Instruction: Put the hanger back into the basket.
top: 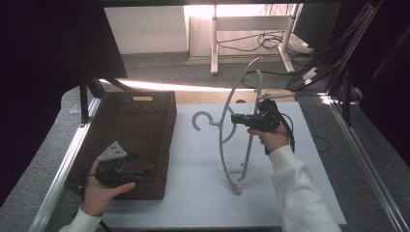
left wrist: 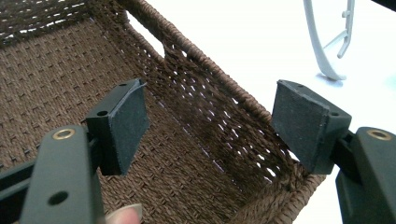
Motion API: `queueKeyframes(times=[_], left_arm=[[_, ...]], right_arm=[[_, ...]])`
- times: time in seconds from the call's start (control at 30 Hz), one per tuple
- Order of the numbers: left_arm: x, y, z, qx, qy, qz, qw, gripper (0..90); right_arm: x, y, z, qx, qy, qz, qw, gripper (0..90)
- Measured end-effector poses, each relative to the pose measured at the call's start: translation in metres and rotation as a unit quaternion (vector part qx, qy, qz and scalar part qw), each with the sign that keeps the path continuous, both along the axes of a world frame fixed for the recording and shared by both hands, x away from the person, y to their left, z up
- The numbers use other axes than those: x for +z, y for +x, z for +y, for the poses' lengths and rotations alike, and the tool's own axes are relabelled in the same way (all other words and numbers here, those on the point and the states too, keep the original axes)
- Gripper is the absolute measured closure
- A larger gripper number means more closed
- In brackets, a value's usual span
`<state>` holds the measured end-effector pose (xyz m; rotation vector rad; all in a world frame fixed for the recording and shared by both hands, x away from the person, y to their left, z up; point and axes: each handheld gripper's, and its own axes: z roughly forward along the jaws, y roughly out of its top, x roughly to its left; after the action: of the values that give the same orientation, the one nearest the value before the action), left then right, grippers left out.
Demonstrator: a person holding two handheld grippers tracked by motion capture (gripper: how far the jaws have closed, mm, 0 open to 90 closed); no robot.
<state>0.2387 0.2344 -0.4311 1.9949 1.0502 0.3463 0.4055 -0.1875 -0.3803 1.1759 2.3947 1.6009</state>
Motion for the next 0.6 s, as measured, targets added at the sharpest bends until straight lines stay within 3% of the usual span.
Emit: queueKeyframes(times=[0.33,0.6], left_arm=[[0.005,0.005,-0.02,-0.026,0.001,-0.002,0.9997,26.9],[0.014,0.016,-0.05,-0.055,-0.02,-0.002,0.9983,28.0]], right_arm=[[0.005,-0.003,-0.004,0.004,0.033,-0.004,0.9994,85.0],[0.01,-0.007,-0.004,0.008,0.055,-0.008,0.9984,85.0]])
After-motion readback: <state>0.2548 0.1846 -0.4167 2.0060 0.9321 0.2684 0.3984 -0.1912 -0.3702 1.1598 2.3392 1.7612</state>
